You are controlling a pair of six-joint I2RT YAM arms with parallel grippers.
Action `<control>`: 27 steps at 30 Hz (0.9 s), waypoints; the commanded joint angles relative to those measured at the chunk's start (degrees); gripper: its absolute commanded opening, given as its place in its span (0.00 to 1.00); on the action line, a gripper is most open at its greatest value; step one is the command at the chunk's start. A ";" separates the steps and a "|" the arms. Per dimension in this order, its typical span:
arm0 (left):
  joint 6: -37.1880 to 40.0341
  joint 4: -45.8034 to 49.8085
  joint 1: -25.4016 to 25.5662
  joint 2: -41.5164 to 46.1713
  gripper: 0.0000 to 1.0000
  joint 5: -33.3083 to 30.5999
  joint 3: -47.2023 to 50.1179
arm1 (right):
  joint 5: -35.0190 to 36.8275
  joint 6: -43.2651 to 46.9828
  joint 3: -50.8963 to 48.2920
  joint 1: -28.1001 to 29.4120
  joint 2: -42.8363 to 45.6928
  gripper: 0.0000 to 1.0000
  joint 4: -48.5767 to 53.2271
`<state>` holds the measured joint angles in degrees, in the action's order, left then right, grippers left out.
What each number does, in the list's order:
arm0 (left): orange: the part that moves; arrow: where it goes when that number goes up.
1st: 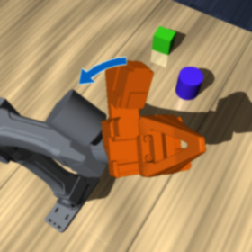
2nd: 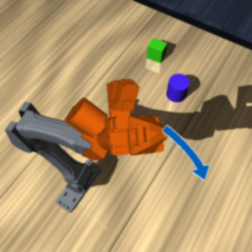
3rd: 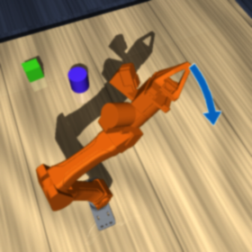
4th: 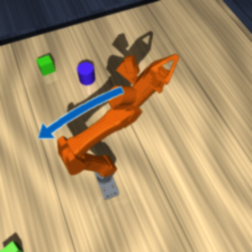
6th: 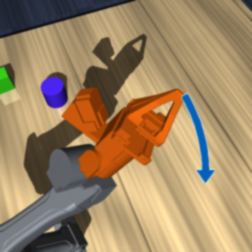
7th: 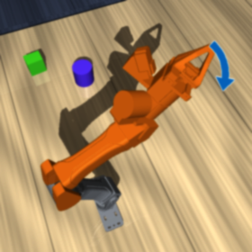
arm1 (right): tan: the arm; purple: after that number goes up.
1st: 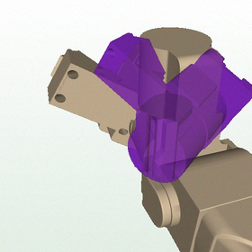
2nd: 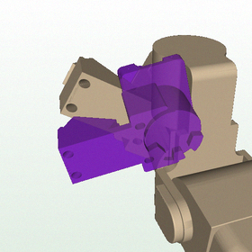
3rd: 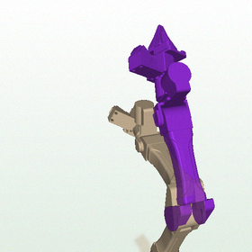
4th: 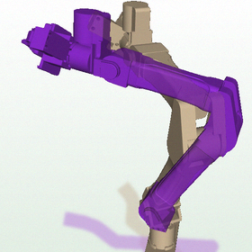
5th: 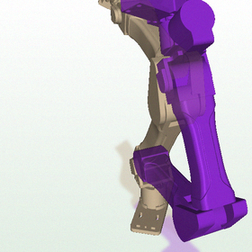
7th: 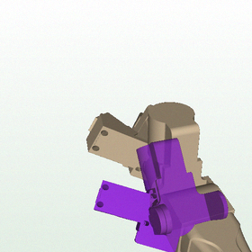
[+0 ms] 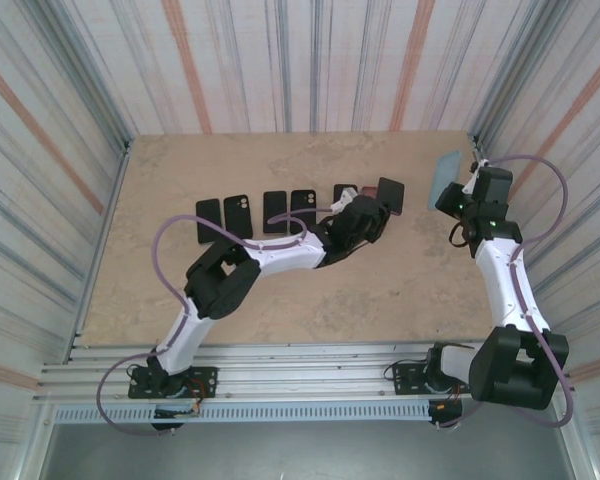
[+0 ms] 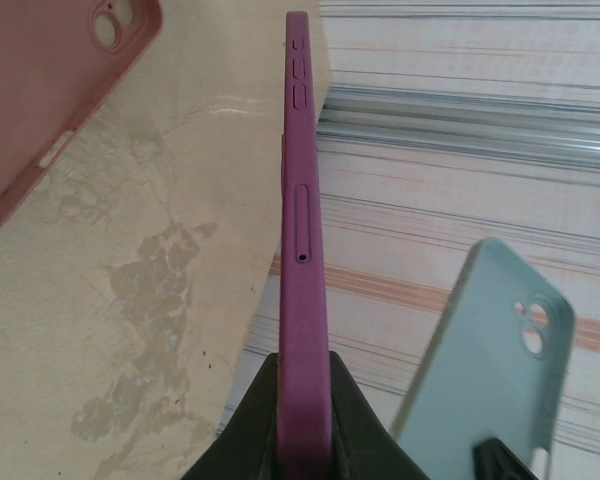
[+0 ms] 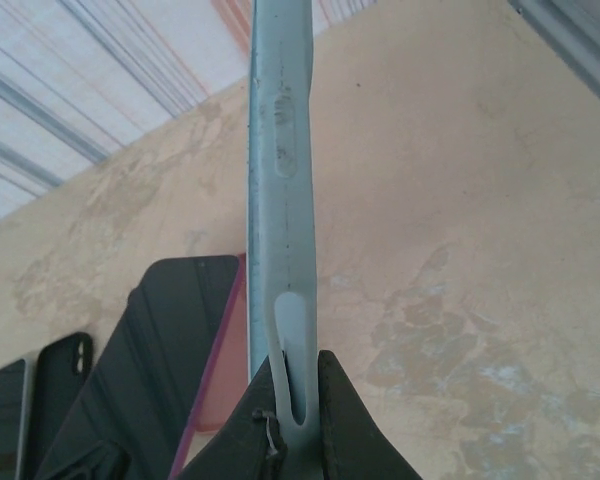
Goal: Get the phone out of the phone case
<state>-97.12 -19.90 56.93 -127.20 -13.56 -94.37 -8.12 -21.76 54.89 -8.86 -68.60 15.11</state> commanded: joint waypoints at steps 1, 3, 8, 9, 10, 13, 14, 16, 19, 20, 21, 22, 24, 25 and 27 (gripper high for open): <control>-1.77 -1.85 0.84 -2.48 0.04 -3.00 -6.03 | 1.73 3.08 1.71 -0.71 0.22 0.07 1.23; -2.25 -0.97 1.20 -4.50 0.03 -3.53 -8.28 | 2.38 3.86 1.47 -0.93 -0.06 0.07 1.36; -3.35 0.50 1.69 -9.47 0.04 -5.65 -13.80 | 2.27 4.51 1.28 -2.33 -0.57 0.07 1.63; -3.58 0.99 1.70 -10.29 0.04 -5.93 -14.90 | 2.39 4.53 1.04 -2.47 -0.57 0.07 1.37; -3.78 1.49 1.70 -11.28 0.04 -6.23 -16.04 | 2.62 4.52 0.75 -2.64 -0.62 0.07 1.01; -4.03 3.03 1.76 -14.12 0.04 -6.44 -20.23 | 2.54 4.36 0.24 -2.93 -0.90 0.07 0.36; -4.36 3.76 1.76 -15.14 0.04 -6.32 -21.52 | 2.45 4.27 0.30 -3.03 -1.17 0.07 0.13; -5.37 4.55 1.87 -16.82 0.04 -6.31 -23.44 | 2.36 4.09 0.13 -3.14 -1.49 0.07 -0.30; -6.15 5.80 2.11 -18.71 0.04 -6.60 -25.66 | 2.15 4.09 0.12 -3.36 -2.06 0.07 -0.70; -6.16 6.20 2.08 -19.30 0.04 -6.56 -26.41 | 2.10 4.04 0.07 -3.36 -2.28 0.07 -0.70; -6.40 6.61 2.13 -20.06 0.04 -6.42 -27.42 | 2.01 4.07 0.02 -3.44 -2.57 0.07 -0.85; -6.61 6.72 2.09 -20.88 0.04 -6.44 -28.34 | 1.92 4.05 -0.05 -3.44 -2.79 0.07 -1.07; -7.02 7.27 2.09 -22.13 0.04 -6.51 -30.07 | 1.75 4.00 -0.22 -3.44 -3.21 0.07 -1.18; -7.13 7.57 2.25 -22.91 0.04 -6.49 -30.95 | 1.69 4.04 -0.39 -3.52 -3.42 0.06 -1.31; -7.29 8.05 2.18 -23.97 0.04 -6.51 -32.25 | 1.50 4.17 -0.49 -3.53 -3.94 0.06 -1.32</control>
<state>-103.83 -11.29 58.63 -150.36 -17.72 -122.87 -6.66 -18.79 54.87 -12.03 -71.70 14.70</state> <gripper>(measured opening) 0.117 0.111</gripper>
